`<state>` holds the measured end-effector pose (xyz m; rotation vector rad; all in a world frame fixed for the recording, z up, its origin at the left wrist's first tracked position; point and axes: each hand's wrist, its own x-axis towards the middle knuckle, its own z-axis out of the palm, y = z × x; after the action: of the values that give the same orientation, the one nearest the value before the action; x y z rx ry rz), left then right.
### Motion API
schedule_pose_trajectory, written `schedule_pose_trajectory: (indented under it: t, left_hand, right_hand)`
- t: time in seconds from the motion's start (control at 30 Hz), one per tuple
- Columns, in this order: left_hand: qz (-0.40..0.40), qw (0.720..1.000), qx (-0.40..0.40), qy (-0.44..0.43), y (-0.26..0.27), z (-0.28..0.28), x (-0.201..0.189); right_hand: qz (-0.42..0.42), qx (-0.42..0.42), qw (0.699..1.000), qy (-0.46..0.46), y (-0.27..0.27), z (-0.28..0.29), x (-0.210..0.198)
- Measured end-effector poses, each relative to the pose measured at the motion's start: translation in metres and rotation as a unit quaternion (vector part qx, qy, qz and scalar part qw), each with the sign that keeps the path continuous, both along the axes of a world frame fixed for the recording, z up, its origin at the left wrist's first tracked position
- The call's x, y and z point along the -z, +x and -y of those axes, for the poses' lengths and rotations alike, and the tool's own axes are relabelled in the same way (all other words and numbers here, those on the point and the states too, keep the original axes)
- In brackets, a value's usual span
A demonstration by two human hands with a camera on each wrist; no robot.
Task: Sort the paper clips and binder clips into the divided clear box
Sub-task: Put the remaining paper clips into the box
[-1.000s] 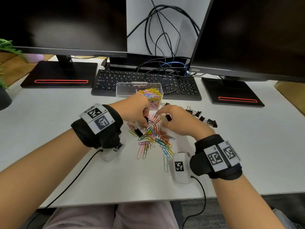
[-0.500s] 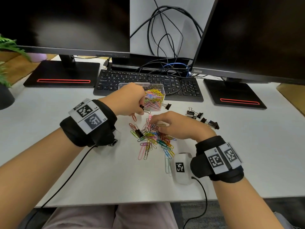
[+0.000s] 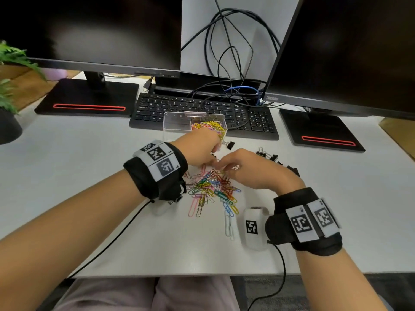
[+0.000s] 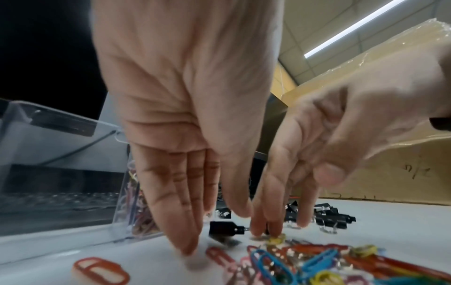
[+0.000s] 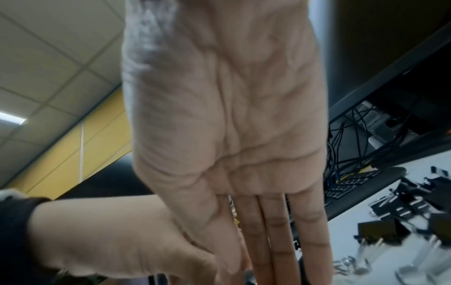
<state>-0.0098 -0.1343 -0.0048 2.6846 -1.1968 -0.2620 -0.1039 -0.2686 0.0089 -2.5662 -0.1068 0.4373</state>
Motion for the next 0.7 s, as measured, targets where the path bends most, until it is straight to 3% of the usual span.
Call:
schedule_pose_trajectory:
  t: [0.1,0.23,0.37,0.47,0.57,0.7]
  left_hand:
    - [-0.023,1.0,-0.008,0.013,0.001,-0.008,-0.002]
    - [-0.081,0.997,0.001,0.019,0.001,-0.033,-0.012]
    - [-0.18,0.981,0.006,0.068,-0.004,-0.053,-0.02]
    - [-0.189,0.973,0.003,0.129,-0.007,-0.055,-0.016]
    - [-0.191,0.972,0.003,0.14,-0.009,-0.052,-0.008]
    - [-0.19,0.974,0.008,0.121,-0.009,-0.048,-0.004]
  right_hand:
    - [-0.01,-0.011,0.999,-0.038,-0.002,-0.003,0.0]
    - [-0.033,-0.031,0.999,0.0,-0.003,-0.009,-0.003]
    - [-0.001,0.04,0.999,-0.015,0.001,0.001,-0.005]
    - [-0.044,0.092,0.992,-0.068,0.0,0.005,-0.003]
    - [-0.088,0.084,0.987,-0.108,-0.003,-0.003,0.001]
    - [-0.06,0.047,0.994,-0.082,-0.003,-0.017,0.0]
